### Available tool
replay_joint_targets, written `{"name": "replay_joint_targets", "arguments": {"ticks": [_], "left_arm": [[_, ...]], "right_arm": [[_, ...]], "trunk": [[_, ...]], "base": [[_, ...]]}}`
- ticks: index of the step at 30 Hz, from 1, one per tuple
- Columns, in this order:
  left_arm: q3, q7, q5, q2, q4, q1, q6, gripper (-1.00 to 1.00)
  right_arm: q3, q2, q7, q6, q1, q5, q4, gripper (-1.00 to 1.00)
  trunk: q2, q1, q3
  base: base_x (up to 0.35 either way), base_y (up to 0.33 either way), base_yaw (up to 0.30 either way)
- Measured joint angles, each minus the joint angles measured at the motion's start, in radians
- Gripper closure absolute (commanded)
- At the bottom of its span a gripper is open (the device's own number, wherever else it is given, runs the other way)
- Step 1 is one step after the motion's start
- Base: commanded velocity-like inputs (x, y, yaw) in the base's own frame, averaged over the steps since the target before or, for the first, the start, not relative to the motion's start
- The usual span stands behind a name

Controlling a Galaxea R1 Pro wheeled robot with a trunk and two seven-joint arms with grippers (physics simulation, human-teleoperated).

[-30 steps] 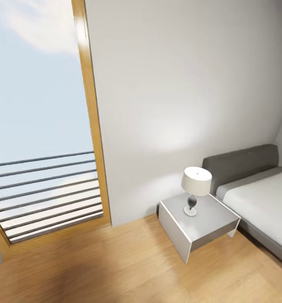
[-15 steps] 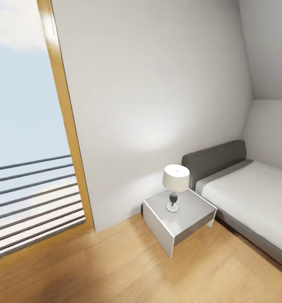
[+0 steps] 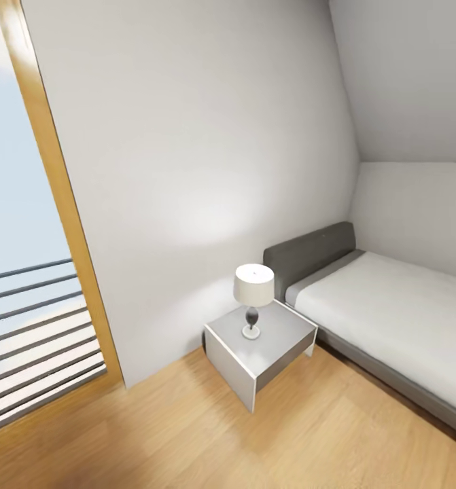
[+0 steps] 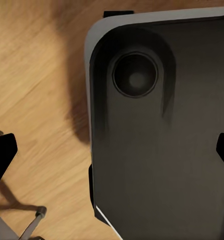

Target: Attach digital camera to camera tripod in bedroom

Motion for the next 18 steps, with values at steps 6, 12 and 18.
{"name": "replay_joint_targets", "arguments": {"ticks": [6, 12, 18], "left_arm": [[-0.002, 0.0, 0.0, -0.002, 0.0, 0.0, 0.0, -1.0], [-0.002, 0.0, 0.0, -0.004, 0.0, 0.0, 0.001, -1.0], [-0.001, 0.0, 0.0, -0.004, 0.0, 0.0, 0.0, -1.0]], "right_arm": [[0.0, 0.007, 0.001, 0.001, 0.0, 0.001, 0.001, -1.0], [0.0, 0.012, 0.001, 0.001, 0.0, 0.001, 0.002, -1.0], [0.0, 0.013, 0.001, 0.001, 0.0, 0.001, 0.002, -1.0]], "trunk": [[0.0, 0.0, 0.002], [0.0, 0.0, 0.004], [0.0, 0.0, 0.007]], "base": [[0.0, 0.0, -0.3], [0.0, 0.0, -0.3], [0.0, 0.0, -0.3]]}}
